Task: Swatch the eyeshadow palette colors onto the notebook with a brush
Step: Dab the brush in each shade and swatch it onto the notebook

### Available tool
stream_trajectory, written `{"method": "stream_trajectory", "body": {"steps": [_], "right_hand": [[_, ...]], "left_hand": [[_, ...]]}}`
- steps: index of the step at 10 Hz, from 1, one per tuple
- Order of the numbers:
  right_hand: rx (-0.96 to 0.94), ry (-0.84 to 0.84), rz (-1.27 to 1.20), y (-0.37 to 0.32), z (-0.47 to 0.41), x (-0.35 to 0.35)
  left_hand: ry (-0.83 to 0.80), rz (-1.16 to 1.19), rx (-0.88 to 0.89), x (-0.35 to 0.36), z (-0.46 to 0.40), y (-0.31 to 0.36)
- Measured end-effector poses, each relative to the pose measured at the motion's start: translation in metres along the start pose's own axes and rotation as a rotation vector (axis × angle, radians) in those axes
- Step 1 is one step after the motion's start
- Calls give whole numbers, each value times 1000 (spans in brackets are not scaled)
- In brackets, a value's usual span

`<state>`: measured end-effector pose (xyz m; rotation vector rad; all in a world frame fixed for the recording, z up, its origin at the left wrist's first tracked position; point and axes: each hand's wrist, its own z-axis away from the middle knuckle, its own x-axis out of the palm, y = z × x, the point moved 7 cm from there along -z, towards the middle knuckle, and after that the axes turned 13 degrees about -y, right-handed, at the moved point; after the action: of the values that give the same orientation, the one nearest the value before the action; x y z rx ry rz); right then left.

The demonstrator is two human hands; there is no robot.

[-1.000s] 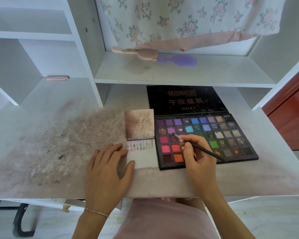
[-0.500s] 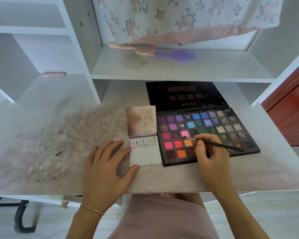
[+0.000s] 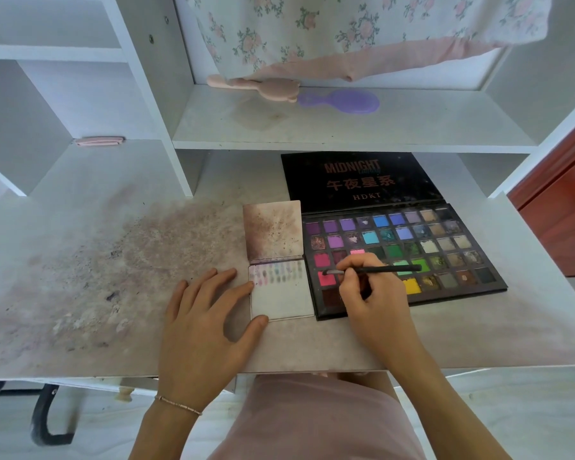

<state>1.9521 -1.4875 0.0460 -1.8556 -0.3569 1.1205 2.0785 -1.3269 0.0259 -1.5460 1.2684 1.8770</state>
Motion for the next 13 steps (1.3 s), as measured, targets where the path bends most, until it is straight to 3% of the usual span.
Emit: {"method": "stream_trajectory", "body": {"steps": [8, 11, 13], "right_hand": [[7, 23, 27, 3, 1, -1], [-57, 109, -82, -9, 6, -3], [-60, 39, -195, -18, 3, 26]], "left_hand": [[7, 8, -1, -1, 0, 1], [29, -9, 11, -1, 1, 1], [87, 43, -24, -2, 2, -1]]}}
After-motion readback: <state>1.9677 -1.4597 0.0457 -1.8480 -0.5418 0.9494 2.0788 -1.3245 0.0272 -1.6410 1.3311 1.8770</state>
